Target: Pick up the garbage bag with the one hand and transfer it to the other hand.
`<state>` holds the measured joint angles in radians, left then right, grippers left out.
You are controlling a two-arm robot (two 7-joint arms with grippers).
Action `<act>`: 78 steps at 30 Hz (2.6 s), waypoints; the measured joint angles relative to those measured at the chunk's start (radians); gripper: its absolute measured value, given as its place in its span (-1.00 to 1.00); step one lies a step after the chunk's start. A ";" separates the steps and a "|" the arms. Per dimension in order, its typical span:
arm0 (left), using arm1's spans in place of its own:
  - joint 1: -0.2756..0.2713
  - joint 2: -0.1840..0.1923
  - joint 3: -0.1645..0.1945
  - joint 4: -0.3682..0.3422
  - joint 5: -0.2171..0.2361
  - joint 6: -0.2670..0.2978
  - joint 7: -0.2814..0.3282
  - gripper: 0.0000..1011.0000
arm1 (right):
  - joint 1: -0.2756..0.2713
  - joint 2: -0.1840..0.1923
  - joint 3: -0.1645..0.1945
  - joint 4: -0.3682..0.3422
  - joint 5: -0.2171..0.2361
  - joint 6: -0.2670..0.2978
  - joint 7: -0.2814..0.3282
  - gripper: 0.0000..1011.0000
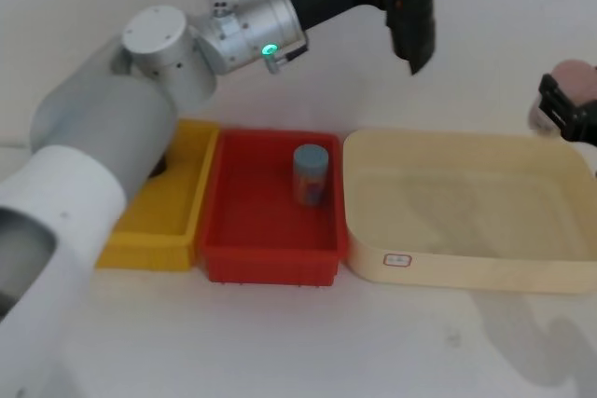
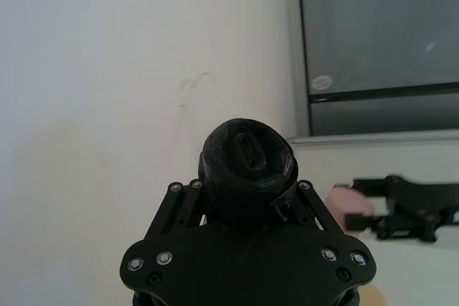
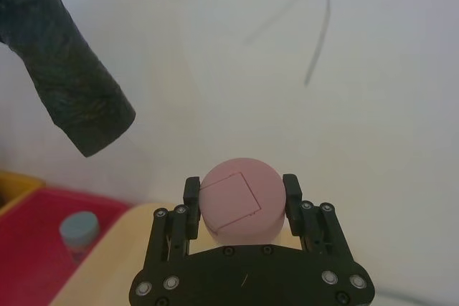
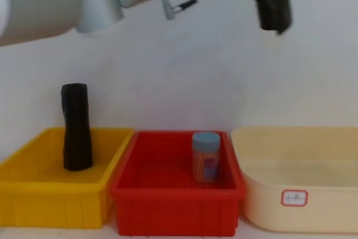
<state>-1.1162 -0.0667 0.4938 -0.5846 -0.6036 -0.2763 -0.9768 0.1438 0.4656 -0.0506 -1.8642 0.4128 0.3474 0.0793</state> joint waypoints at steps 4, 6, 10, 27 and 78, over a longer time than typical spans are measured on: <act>-0.050 -0.047 0.009 0.115 -0.036 -0.025 -0.053 -0.27 | -0.015 -0.010 0.008 0.020 0.006 -0.001 -0.004 0.31; -0.076 -0.071 0.014 0.177 -0.054 -0.036 -0.078 -0.27 | -0.017 -0.015 0.008 0.028 0.008 -0.002 -0.004 0.31; -0.110 -0.104 0.020 0.252 -0.076 -0.052 -0.110 -0.27 | -0.018 -0.027 0.004 0.052 0.011 -0.006 0.001 0.31; -0.175 -0.165 0.032 0.407 -0.121 -0.082 -0.175 -0.27 | 0.028 -0.068 -0.041 0.130 0.000 -0.018 0.034 0.31; -0.198 -0.187 0.037 0.460 -0.136 -0.092 -0.197 0.98 | 0.028 -0.078 -0.053 0.153 -0.034 0.005 0.043 0.98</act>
<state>-1.3140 -0.2540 0.5304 -0.1243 -0.7400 -0.3686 -1.1742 0.1720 0.3877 -0.1036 -1.7113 0.3787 0.3525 0.1224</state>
